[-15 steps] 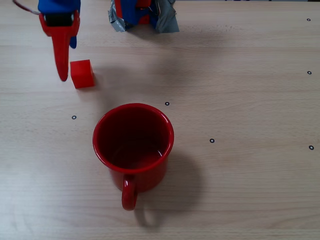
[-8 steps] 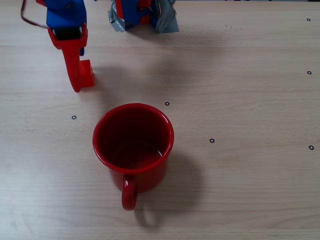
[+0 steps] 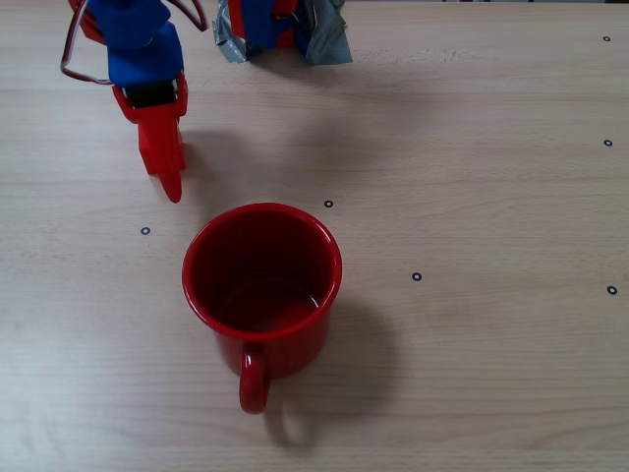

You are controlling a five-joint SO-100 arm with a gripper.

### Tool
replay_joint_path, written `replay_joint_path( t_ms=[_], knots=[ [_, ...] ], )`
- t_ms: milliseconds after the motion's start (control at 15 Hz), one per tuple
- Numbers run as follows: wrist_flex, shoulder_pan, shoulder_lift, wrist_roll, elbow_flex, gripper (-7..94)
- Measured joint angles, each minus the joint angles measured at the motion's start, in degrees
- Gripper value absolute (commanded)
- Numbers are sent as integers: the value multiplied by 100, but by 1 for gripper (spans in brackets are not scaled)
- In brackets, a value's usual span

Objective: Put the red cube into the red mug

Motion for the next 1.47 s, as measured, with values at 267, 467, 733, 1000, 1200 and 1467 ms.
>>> replay_joint_path(
  t_ms=[267,467,733,1000,1200,1467],
  knots=[
    [-290,97,-88,-264,-9,54],
    [-299,70,-176,-264,-18,38],
    [-686,70,-211,-202,-18,12],
    [-738,53,-202,-202,-62,0],
    [-738,53,-202,-202,-62,0],
    [-343,62,-185,-79,-114,0]
  ],
)
